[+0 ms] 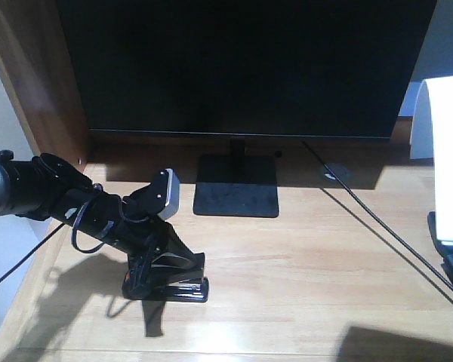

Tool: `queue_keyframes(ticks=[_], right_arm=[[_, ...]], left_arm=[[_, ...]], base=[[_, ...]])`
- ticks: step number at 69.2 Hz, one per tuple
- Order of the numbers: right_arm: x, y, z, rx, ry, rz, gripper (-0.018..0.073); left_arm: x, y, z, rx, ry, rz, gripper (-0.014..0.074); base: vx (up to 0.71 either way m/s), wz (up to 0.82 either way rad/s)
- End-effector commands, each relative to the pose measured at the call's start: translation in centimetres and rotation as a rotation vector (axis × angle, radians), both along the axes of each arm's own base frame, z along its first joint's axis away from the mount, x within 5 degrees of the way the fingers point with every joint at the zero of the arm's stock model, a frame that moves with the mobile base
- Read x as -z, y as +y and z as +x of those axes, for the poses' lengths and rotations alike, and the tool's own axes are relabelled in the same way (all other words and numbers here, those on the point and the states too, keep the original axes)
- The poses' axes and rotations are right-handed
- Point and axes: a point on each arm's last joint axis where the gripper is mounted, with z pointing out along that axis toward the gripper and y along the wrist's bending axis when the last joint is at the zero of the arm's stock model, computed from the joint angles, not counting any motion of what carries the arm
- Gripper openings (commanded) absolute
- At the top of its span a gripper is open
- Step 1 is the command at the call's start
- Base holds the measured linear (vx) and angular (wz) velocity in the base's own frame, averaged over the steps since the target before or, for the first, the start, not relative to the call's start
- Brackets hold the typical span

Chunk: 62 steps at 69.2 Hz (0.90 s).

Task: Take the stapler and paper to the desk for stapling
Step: 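Bring the white paper down beside the stapler with the right gripper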

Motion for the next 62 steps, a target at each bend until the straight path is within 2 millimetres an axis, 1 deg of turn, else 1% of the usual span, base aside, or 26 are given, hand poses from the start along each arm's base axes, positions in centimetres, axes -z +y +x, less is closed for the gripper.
queue_keyframes(ticks=[1,11,16,21,29,38,44,53,62], right_arm=[[-1.2,-0.1,-0.5,-0.001,-0.066,0.008,-0.0001],[-1.1,0.0,-0.3,-0.003,-0.054,0.008,-0.0001],[-1.1,0.1,0.3,-0.017,-0.015,0.013,-0.0001],[-0.9,0.4,1.5,-0.039,0.041,0.019,-0.0001],[-0.4,1.3,4.0,-0.096,0.138,0.014,-0.0001],[0.4,2.7,6.8,-0.190,0.225,-0.020,-0.0001],[1.3,3.9,8.8,-0.281,0.292,-0.047,-0.0001],[2.8,5.7,10.9,-0.453,0.397,-0.076,-0.0001],[4.6,7.1,12.3,-0.585,0.503,-0.131,-0.0001]], left_arm=[[-2.4,-0.5,0.0,-0.009,-0.027,-0.068,-0.0008],[-2.4,-0.5,0.0,-0.009,-0.027,-0.068,-0.0008],[-2.4,-0.5,0.0,-0.009,-0.027,-0.068,-0.0008],[-2.4,-0.5,0.0,-0.009,-0.027,-0.068,-0.0008],[-2.4,-0.5,0.0,-0.009,-0.027,-0.068,-0.0008],[-2.4,-0.5,0.0,-0.009,-0.027,-0.068,-0.0008],[-2.4,-0.5,0.0,-0.009,-0.027,-0.068,-0.0008],[-2.4,-0.5,0.0,-0.009,-0.027,-0.068,-0.0008],[-2.4,-0.5,0.0,-0.009,-0.027,-0.068,-0.0008]], base=[[0.00,0.00],[0.00,0.00],[0.00,0.00],[0.00,0.00],[0.00,0.00],[0.00,0.00],[0.00,0.00],[0.00,0.00],[0.00,0.00]])
